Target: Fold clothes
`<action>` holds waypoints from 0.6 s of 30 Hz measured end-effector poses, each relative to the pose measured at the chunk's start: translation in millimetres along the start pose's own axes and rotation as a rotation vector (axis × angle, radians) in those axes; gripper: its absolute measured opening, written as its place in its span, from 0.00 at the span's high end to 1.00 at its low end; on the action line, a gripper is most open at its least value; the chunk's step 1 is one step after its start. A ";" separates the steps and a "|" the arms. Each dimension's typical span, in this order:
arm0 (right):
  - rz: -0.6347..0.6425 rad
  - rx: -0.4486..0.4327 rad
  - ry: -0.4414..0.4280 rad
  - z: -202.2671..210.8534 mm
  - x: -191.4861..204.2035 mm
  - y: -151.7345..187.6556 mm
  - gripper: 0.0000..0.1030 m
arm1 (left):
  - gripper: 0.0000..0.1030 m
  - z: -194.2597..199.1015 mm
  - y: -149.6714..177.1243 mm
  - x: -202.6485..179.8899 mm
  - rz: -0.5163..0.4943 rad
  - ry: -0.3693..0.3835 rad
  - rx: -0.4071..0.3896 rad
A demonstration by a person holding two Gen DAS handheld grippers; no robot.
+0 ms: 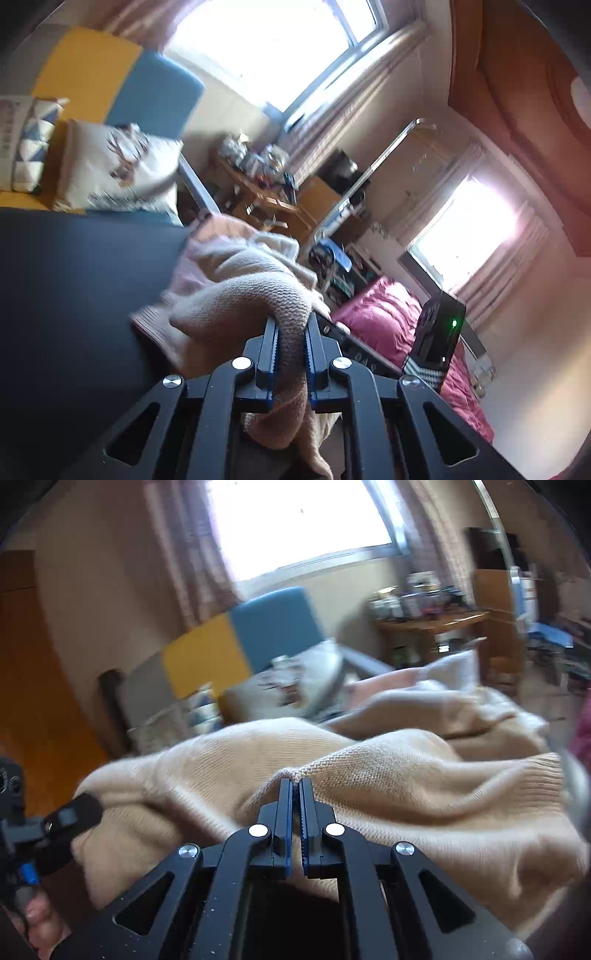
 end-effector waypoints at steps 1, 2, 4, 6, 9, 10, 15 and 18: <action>0.007 0.014 -0.027 -4.4 15.9 6.6 0.97 | 0.89 10.7 3.1 8.2 0.010 -0.016 -0.008; 0.011 0.028 -0.051 -10.1 30.7 14.5 0.97 | 0.89 20.9 7.1 17.2 0.020 -0.034 -0.014; 0.010 0.064 -0.096 -24.4 54.1 33.4 0.97 | 0.89 41.5 15.1 35.2 0.039 -0.070 -0.025; 0.001 0.111 -0.145 -38.3 77.3 54.6 0.97 | 0.89 62.3 23.3 53.2 0.059 -0.106 -0.037; 0.019 0.200 -0.195 -61.0 110.7 94.2 0.97 | 0.89 88.1 42.2 85.8 0.105 -0.165 -0.058; 0.029 0.226 -0.208 -67.8 121.3 106.7 0.97 | 0.89 98.8 49.5 100.2 0.134 -0.187 -0.065; 0.094 0.360 -0.285 -99.1 184.3 167.4 0.97 | 0.89 143.5 76.5 154.6 0.254 -0.264 -0.117; 0.165 0.434 -0.339 -110.7 223.8 198.6 0.97 | 0.89 173.1 89.8 177.8 0.287 -0.322 -0.162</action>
Point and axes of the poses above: each gripper's, at about its wrist camera, not at the fingertips, and z roughly against the way its jaws point, x to its left, y to its underside, the point moved 10 cm from there along -z, roughly the way its jaws point, and after that the axes turned 8 degrees about x, right-handed, at the moved point
